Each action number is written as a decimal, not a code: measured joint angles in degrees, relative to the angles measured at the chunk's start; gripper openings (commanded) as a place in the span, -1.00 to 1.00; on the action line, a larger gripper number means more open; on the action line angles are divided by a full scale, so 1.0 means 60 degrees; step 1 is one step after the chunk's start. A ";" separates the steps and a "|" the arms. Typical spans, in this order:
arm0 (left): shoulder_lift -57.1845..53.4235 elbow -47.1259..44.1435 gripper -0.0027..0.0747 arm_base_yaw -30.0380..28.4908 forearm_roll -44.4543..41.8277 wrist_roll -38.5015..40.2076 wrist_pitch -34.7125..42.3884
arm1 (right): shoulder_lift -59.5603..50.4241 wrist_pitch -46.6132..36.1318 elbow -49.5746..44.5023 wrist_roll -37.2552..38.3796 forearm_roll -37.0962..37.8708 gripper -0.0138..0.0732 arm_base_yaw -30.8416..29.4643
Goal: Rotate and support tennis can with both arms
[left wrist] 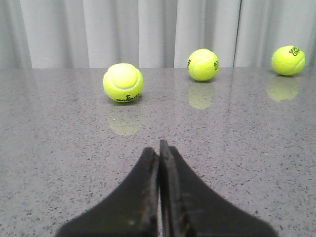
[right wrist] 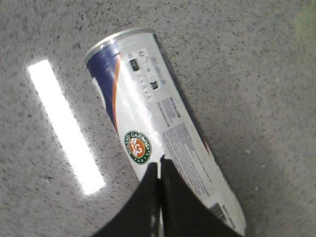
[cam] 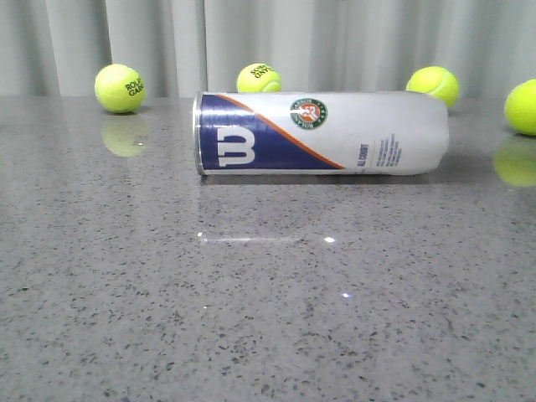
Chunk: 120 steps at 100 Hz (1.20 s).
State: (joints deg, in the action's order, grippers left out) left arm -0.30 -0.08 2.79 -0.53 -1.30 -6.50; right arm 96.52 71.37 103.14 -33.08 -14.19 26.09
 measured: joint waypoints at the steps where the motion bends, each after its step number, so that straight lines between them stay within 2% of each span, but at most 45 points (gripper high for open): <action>1: 0.0000 0.0000 -0.98 0.0000 0.0000 0.0000 0.0000 | -0.0001 0.0000 0.0000 0.0329 0.0000 -0.82 0.0000; 17: 0.0000 0.0000 -0.98 0.0000 0.0000 0.0000 0.0000 | -0.0458 -0.0045 -0.0556 0.3752 0.0000 -0.82 0.0000; 31: 0.0000 0.0000 -0.98 0.0000 0.0000 0.0000 0.0000 | -0.1059 -0.1019 -0.1759 0.5061 0.0000 -0.82 0.0000; 76: 0.0000 0.0000 -0.98 0.0000 0.0000 0.0000 0.0000 | -0.5699 -0.5915 -0.7761 0.5332 0.0000 -0.82 0.0000; 103: 0.0000 0.0000 -0.98 0.0000 0.0000 0.0000 0.0000 | -0.8899 -0.7810 -1.1311 0.5315 0.0000 -0.82 0.0000; 120: 0.0000 0.0000 -0.98 0.0000 0.0000 0.0000 0.0000 | -1.1071 -0.8511 -1.2904 0.5315 0.0000 -0.82 0.0000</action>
State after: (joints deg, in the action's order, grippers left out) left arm -0.30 -0.08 2.79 -0.53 -1.30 -6.50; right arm 30.10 20.31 25.71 -1.19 -14.19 26.09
